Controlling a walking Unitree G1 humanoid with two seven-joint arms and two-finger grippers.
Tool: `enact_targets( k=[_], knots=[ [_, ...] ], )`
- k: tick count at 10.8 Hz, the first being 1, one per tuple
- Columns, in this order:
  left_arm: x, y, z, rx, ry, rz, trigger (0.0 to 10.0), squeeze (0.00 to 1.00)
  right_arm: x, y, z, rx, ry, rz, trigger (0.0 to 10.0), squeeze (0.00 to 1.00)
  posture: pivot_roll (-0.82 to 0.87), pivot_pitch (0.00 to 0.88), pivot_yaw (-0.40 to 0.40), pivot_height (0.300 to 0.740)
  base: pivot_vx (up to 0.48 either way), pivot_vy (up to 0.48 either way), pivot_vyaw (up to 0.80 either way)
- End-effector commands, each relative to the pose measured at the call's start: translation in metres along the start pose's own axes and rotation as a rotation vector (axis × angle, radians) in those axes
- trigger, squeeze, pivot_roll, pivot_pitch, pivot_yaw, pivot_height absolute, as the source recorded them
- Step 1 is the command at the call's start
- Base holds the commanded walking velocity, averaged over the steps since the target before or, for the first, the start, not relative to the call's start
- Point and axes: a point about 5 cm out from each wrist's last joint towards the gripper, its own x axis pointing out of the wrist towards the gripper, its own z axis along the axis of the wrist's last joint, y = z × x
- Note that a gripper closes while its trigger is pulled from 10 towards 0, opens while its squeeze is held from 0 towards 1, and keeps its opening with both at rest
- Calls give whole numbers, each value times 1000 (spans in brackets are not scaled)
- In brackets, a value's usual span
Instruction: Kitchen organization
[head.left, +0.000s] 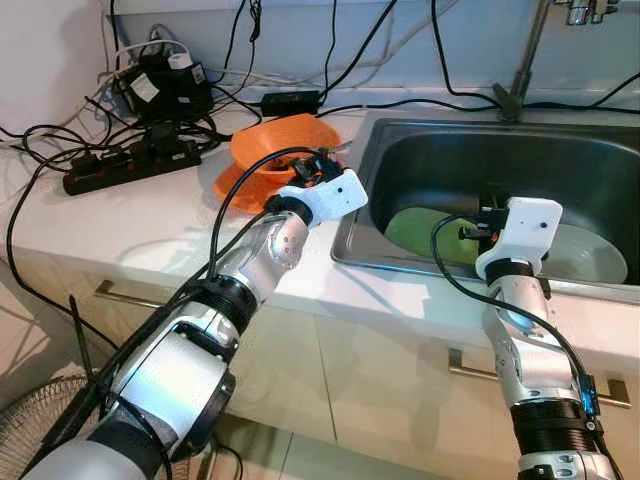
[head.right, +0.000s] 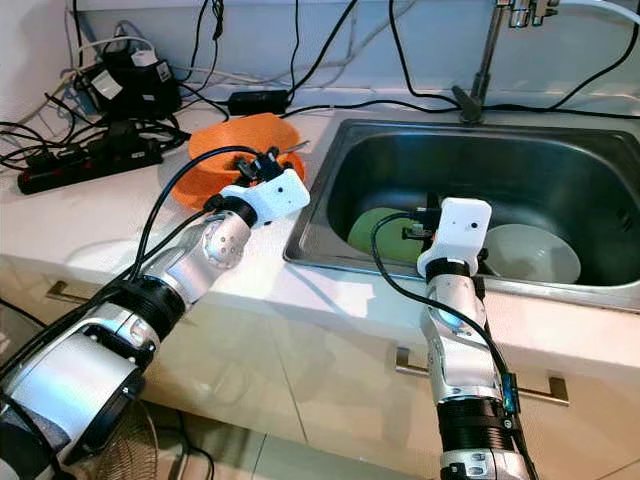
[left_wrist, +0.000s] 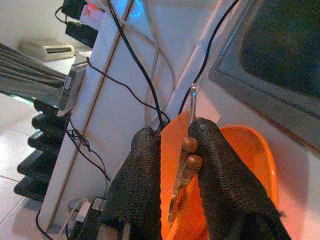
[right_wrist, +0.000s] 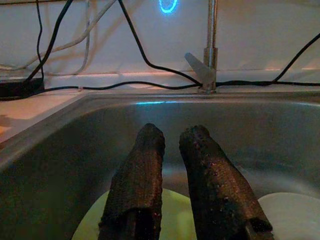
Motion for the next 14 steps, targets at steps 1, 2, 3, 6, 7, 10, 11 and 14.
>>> enact_targets(
  k=[1, 2, 3, 6, 7, 10, 11, 14],
  knots=[
    [3, 7, 2, -1, -2, 28, 0, 0, -4, 0, -8, -7, 36, 0, 10000, 0, 13, 46, 148, 740, 0, 0, 0],
    [3, 7, 3, -3, -5, 31, 0, 0, -4, 0, -8, -8, 36, 0, 10000, 0, 13, 46, 147, 740, 0, 0, 0],
    [4, 8, 3, 2, -7, 34, 0, 0, -4, 0, -7, -9, 36, -1, 10000, 0, 13, 44, 145, 740, 0, 0, 0],
    [5, 13, 4, 39, -19, 54, 0, 0, -2, 1, -6, -8, 32, 0, 10000, 0, 14, 39, 144, 740, 0, 0, 0],
    [5, 14, 5, 52, -23, 58, 0, 0, -1, 1, -6, -8, 31, 0, 10000, 0, 15, 35, 143, 740, 0, 0, 0],
    [6, 56, 39, 89, -258, 287, 0, 0, 0, 0, -4, -9, 22, -2, 10000, 0, 16, 29, 140, 740, 0, 0, 0],
    [1, 67, 64, -58, -420, 298, 10000, 0, 1, 2, -3, -8, 18, 0, 10000, 0, 19, 27, 138, 740, 0, 0, 0],
    [-16, 65, 102, -456, -645, 177, 10000, 0, 3, 4, 3, -129, -38, 29, 10000, 1000, 20, 22, 130, 740, 0, 0, 0]
  ],
)
